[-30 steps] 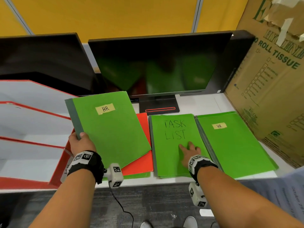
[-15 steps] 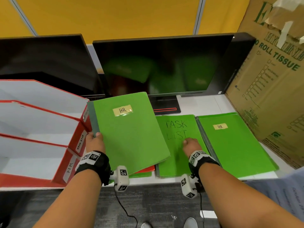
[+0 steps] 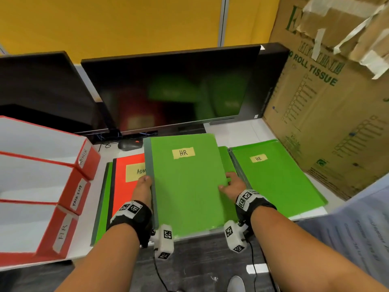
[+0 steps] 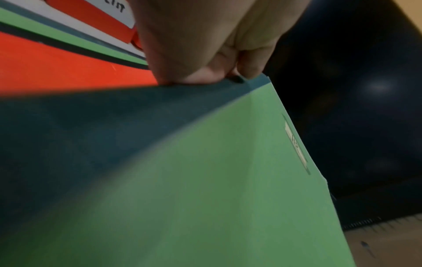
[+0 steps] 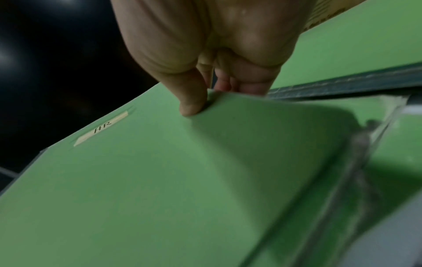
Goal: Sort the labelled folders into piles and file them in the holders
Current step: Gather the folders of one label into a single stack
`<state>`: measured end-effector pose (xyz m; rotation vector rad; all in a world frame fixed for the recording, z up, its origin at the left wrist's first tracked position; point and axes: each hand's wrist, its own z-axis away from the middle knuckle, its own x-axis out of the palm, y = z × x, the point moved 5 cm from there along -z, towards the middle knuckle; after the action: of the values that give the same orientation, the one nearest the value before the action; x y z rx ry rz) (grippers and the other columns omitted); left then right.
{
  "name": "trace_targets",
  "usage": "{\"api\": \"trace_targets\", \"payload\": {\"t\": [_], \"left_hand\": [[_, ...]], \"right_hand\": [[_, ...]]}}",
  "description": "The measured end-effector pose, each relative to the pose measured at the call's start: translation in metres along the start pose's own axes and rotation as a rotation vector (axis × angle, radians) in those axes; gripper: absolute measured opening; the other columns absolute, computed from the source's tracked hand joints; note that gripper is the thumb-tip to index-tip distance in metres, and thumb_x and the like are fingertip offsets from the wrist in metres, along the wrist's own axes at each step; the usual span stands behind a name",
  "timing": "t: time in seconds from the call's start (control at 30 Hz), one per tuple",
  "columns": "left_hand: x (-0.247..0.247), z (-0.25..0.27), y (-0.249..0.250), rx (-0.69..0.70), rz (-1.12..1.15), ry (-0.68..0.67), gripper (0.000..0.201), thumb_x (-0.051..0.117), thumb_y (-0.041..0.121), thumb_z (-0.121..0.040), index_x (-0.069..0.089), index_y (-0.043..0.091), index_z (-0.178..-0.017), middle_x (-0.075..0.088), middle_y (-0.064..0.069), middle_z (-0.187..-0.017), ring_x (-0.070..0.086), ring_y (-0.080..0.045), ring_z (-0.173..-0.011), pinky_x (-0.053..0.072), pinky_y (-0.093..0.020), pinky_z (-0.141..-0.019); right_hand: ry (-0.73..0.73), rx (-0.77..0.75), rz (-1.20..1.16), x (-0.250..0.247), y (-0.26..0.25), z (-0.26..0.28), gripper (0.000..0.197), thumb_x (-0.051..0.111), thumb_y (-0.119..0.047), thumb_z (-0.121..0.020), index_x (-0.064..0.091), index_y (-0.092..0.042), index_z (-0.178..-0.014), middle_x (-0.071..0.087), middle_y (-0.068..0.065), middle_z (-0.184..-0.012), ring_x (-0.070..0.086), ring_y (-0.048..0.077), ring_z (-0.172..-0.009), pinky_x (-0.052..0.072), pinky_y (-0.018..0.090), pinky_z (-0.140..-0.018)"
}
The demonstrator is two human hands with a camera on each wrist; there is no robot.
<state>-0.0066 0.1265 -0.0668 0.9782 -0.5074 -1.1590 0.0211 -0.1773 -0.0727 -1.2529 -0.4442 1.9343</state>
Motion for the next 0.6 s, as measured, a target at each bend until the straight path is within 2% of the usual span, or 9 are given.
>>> {"api": "trace_targets", "payload": {"t": [0.07,0.13,0.2,0.23,0.3,0.37,0.43,0.53,0.6], "left_hand": [[0.012,0.004,0.004,-0.003,0.056,-0.06,0.021,0.042,0.013,-0.095,0.054,0.015,-0.112,0.064,-0.013,-0.095,0.059,-0.026,-0.083,0.05,-0.042,-0.085],[0.023,0.006,0.005,0.008,0.018,-0.08,0.024,0.043,0.004,-0.095,0.053,0.018,-0.112,0.064,-0.014,-0.096,0.059,-0.026,-0.085,0.049,-0.044,-0.089],[0.031,0.0,0.0,0.005,-0.045,-0.078,0.027,0.051,0.012,-0.088,0.057,0.032,-0.104,0.066,-0.013,-0.105,0.061,-0.031,-0.096,0.046,-0.054,-0.098],[0.034,-0.008,-0.008,-0.003,-0.055,-0.077,0.026,0.053,0.019,-0.082,0.058,0.039,-0.098,0.067,-0.013,-0.107,0.062,-0.033,-0.099,0.046,-0.058,-0.096],[0.039,-0.031,-0.025,-0.014,-0.062,-0.057,0.024,0.053,0.024,-0.077,0.057,0.04,-0.095,0.066,-0.014,-0.105,0.063,-0.035,-0.094,0.048,-0.062,-0.089],[0.048,-0.038,-0.029,-0.011,-0.106,-0.033,0.03,0.052,0.028,-0.076,0.053,0.04,-0.103,0.065,-0.018,-0.109,0.063,-0.04,-0.095,0.049,-0.065,-0.086],[0.054,-0.041,-0.029,0.006,-0.147,-0.017,0.04,0.052,0.03,-0.076,0.049,0.037,-0.115,0.062,-0.021,-0.117,0.06,-0.044,-0.104,0.048,-0.064,-0.089],[0.062,-0.033,-0.021,0.008,-0.175,0.011,0.045,0.051,0.022,-0.087,0.043,0.027,-0.131,0.057,-0.019,-0.126,0.056,-0.044,-0.114,0.045,-0.06,-0.096],[0.071,-0.022,-0.012,0.011,-0.183,0.022,0.046,0.05,0.021,-0.09,0.04,0.023,-0.135,0.056,-0.018,-0.129,0.055,-0.042,-0.116,0.044,-0.058,-0.098]], "right_hand": [[0.075,0.029,-0.005,-0.017,0.01,-0.003,0.049,0.061,-0.022,-0.087,0.044,-0.015,-0.133,0.06,0.01,-0.121,0.058,0.027,-0.107,0.046,0.03,-0.092],[0.129,0.043,-0.027,-0.03,0.018,-0.005,0.047,0.06,-0.018,-0.088,0.045,-0.012,-0.132,0.06,0.013,-0.12,0.059,0.028,-0.104,0.046,0.031,-0.09],[0.153,0.054,-0.039,-0.041,0.026,-0.006,0.044,0.058,-0.015,-0.088,0.046,-0.009,-0.131,0.061,0.015,-0.117,0.059,0.027,-0.098,0.046,0.029,-0.084],[0.16,0.062,-0.041,-0.047,0.029,-0.006,0.043,0.057,-0.013,-0.088,0.046,-0.008,-0.129,0.061,0.015,-0.115,0.059,0.027,-0.096,0.045,0.028,-0.081],[0.187,0.082,-0.037,-0.06,0.036,-0.008,0.041,0.056,-0.01,-0.088,0.047,-0.006,-0.128,0.061,0.016,-0.114,0.061,0.028,-0.098,0.046,0.028,-0.078],[0.237,0.12,-0.03,-0.074,0.046,-0.01,0.04,0.053,-0.008,-0.088,0.048,-0.007,-0.127,0.063,0.016,-0.107,0.062,0.03,-0.096,0.048,0.03,-0.075],[0.285,0.156,-0.023,-0.089,0.057,-0.012,0.04,0.05,-0.004,-0.087,0.045,-0.01,-0.126,0.06,0.013,-0.089,0.059,0.029,-0.081,0.045,0.029,-0.067],[0.331,0.202,-0.016,-0.108,0.074,-0.014,0.041,0.047,0.003,-0.085,0.04,-0.012,-0.122,0.047,0.006,-0.067,0.051,0.024,-0.061,0.038,0.026,-0.051],[0.353,0.233,-0.008,-0.12,0.083,-0.016,0.038,0.046,0.004,-0.084,0.041,-0.012,-0.118,0.045,0.005,-0.066,0.052,0.026,-0.063,0.042,0.029,-0.052]]}}
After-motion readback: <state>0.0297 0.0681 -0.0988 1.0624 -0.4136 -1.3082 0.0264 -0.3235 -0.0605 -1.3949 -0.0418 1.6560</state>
